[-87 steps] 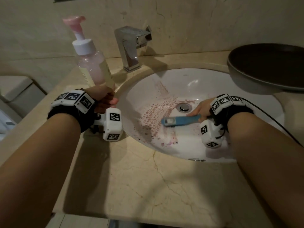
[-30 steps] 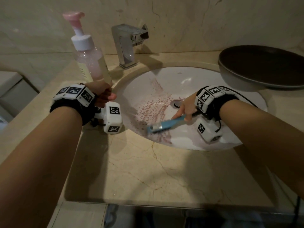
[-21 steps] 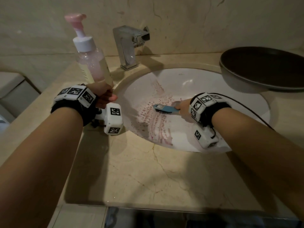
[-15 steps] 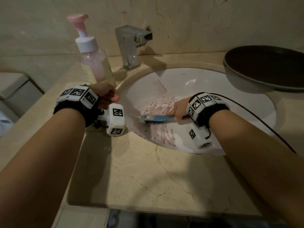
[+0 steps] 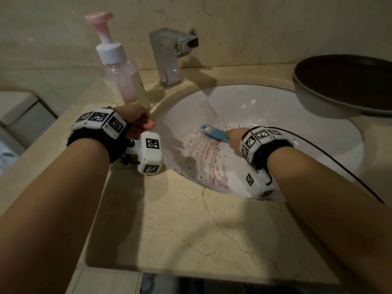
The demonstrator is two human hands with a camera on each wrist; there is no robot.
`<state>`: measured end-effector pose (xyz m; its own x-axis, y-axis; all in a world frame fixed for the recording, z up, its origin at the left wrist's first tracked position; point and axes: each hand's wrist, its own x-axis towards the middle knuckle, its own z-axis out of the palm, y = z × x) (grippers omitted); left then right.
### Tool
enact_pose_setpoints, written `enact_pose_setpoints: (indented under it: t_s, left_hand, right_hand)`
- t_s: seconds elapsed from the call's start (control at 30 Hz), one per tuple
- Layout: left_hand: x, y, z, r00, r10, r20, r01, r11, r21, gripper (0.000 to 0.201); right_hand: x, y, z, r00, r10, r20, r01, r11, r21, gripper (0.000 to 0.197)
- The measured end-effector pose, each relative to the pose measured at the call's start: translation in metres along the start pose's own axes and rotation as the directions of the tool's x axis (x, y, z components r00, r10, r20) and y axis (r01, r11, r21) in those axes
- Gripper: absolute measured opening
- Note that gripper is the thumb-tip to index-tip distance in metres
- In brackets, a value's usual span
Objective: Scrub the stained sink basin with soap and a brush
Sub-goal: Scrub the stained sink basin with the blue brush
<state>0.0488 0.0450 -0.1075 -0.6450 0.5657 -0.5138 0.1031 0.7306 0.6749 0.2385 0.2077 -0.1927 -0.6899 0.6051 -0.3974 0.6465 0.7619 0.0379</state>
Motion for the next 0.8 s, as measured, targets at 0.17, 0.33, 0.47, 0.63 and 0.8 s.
enact_pose_setpoints:
  t_s: [0.17,0.33,0.47,0.63,0.8]
  left_hand:
    - [0.001,-0.001,0.0,0.999,-0.008,0.038,0.008,1.0,0.006,0.04]
    - [0.003,0.0,-0.001,0.999,0.0,0.038,0.001,0.999,-0.034,0.039]
    - [0.005,-0.002,-0.001,0.999,-0.004,0.039,0.006,0.998,-0.057,0.038]
    - [0.007,-0.004,-0.003,0.998,0.0,0.062,0.006,0.996,-0.094,0.04]
    - [0.008,-0.005,-0.002,0.996,0.013,0.09,0.003,0.985,-0.17,0.043]
  right_hand:
    - [-0.005,-0.012,-0.004,0.981,-0.135,0.137,0.102,0.97,0.22,0.045]
    - [-0.007,0.006,0.004,0.995,0.077,-0.057,-0.07,0.991,0.114,0.039]
    - [-0.007,0.025,0.0,0.988,0.146,-0.042,-0.137,0.974,0.18,0.038]
    - [-0.016,0.027,-0.026,0.969,0.242,-0.043,-0.178,0.812,0.556,0.032]
    - [-0.022,0.024,-0.039,0.878,0.397,-0.267,0.024,0.521,0.853,0.031]
